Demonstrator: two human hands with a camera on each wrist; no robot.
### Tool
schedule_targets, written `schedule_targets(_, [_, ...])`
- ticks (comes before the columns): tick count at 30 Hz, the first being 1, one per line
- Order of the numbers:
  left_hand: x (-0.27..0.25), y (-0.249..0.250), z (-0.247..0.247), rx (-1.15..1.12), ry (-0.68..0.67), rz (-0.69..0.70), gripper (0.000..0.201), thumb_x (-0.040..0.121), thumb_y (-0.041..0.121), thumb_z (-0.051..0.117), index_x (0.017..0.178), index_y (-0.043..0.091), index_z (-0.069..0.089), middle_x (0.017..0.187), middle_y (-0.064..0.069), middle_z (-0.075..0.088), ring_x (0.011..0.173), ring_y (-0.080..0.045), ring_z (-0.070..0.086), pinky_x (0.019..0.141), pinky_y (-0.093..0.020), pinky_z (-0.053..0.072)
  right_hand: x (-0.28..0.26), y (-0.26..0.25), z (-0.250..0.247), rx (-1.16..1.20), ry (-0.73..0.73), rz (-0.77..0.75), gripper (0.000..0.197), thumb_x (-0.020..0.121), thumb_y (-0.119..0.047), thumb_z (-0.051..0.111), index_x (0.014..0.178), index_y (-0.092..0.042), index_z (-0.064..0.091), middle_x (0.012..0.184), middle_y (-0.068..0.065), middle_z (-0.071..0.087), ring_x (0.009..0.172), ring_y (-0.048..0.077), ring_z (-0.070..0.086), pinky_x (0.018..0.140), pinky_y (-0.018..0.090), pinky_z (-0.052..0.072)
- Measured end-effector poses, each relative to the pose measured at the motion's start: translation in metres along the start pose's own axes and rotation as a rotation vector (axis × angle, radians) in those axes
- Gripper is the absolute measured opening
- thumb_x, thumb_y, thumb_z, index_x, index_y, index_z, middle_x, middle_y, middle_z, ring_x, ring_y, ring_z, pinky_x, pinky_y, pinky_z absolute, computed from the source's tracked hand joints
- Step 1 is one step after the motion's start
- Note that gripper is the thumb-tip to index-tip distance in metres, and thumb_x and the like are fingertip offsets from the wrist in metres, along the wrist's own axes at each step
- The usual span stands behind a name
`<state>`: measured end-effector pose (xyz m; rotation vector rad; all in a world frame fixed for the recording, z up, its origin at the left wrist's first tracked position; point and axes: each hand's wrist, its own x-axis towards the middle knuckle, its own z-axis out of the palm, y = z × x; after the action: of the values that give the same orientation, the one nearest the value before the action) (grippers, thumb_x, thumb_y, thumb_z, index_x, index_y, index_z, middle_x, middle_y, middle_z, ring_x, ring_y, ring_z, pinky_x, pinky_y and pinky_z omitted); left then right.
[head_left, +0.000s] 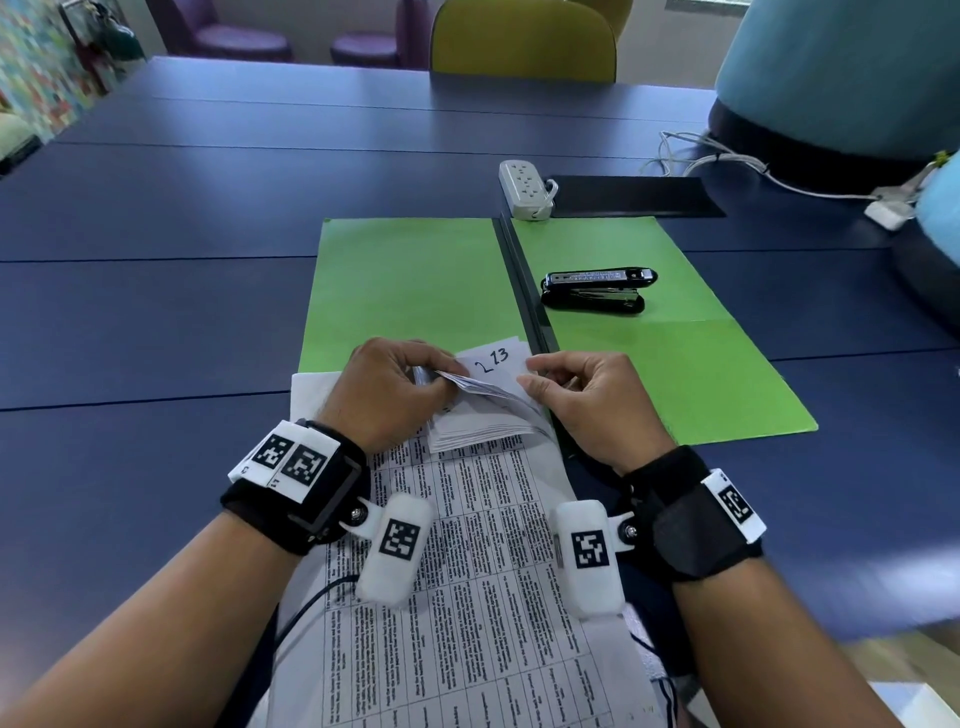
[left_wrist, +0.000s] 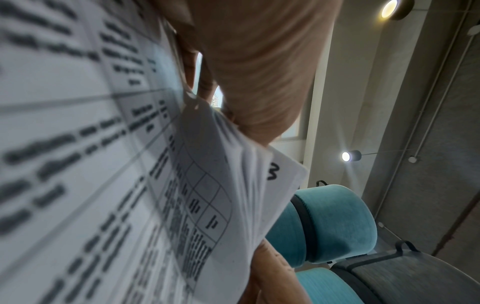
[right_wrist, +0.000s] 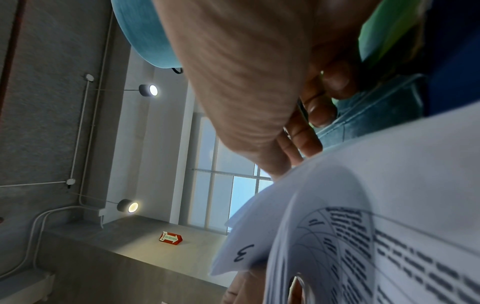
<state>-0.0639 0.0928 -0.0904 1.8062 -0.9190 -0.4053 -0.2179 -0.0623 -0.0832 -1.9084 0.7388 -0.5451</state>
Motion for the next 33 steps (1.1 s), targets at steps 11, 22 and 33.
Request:
schedule_targets(11, [0.001, -0.001, 0.000, -0.008, -0.005, 0.019, 0.026, 0.082, 0.007, 0.076, 0.077, 0.032, 0.080, 0.089, 0.015, 0.077, 0.087, -0.012, 0.073, 0.081, -0.027, 0.058, -0.002, -0.003, -0.001, -0.006, -0.036, -0.008, 0.005, 0.083, -0.017, 0.078, 0.087, -0.018, 0.075, 0.065, -0.005, 0.058, 0.051, -0.001, 0.045, 0.054, 0.013, 0.041])
schedule_targets(22, [0.001, -0.002, -0.002, -0.013, 0.000, 0.035, 0.023, 0.081, 0.009, 0.079, 0.076, 0.031, 0.080, 0.105, 0.018, 0.074, 0.101, -0.002, 0.068, 0.091, -0.027, 0.054, 0.001, 0.001, -0.001, -0.096, -0.078, 0.031, 0.011, 0.084, -0.016, 0.076, 0.076, -0.024, 0.076, 0.076, -0.001, 0.075, 0.065, 0.005, 0.062, 0.064, 0.022, 0.051])
schedule_targets(33, [0.000, -0.001, -0.001, -0.027, 0.001, 0.034, 0.024, 0.082, 0.009, 0.074, 0.078, 0.033, 0.079, 0.089, 0.014, 0.078, 0.086, -0.027, 0.073, 0.079, -0.044, 0.061, -0.006, -0.011, -0.003, 0.022, -0.082, -0.044, 0.018, 0.091, -0.029, 0.070, 0.077, -0.018, 0.074, 0.062, 0.005, 0.050, 0.055, 0.012, 0.041, 0.053, 0.024, 0.034])
